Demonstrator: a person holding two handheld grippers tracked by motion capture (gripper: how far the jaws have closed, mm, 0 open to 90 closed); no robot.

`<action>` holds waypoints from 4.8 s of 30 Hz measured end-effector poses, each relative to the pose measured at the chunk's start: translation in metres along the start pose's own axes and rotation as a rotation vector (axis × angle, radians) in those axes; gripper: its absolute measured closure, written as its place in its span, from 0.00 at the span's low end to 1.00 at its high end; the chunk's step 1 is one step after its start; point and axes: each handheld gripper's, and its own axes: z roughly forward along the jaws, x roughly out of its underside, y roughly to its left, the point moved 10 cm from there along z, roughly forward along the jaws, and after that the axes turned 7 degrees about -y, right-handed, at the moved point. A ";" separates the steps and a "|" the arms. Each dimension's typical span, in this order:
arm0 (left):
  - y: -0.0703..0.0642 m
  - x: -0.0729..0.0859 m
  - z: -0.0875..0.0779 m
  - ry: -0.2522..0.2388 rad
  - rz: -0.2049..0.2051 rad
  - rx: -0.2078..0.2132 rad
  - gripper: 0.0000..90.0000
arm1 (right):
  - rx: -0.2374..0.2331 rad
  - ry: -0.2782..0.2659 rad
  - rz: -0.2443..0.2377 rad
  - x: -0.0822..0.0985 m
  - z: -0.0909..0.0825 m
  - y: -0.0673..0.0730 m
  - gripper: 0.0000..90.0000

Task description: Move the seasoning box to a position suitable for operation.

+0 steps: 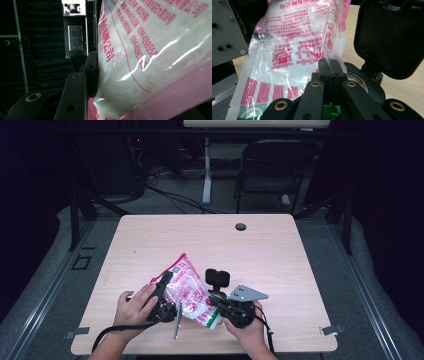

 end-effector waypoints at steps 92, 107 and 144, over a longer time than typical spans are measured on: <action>0.023 -0.011 -0.012 -0.008 0.018 -0.037 0.76 | -0.005 0.008 0.024 0.003 0.003 0.000 1.00; 0.023 -0.014 -0.013 -0.015 0.025 -0.041 0.76 | 0.000 0.023 0.017 0.007 0.004 0.000 1.00; 0.023 -0.016 -0.014 -0.023 0.017 -0.044 0.77 | 0.000 0.033 0.012 0.010 0.006 0.000 1.00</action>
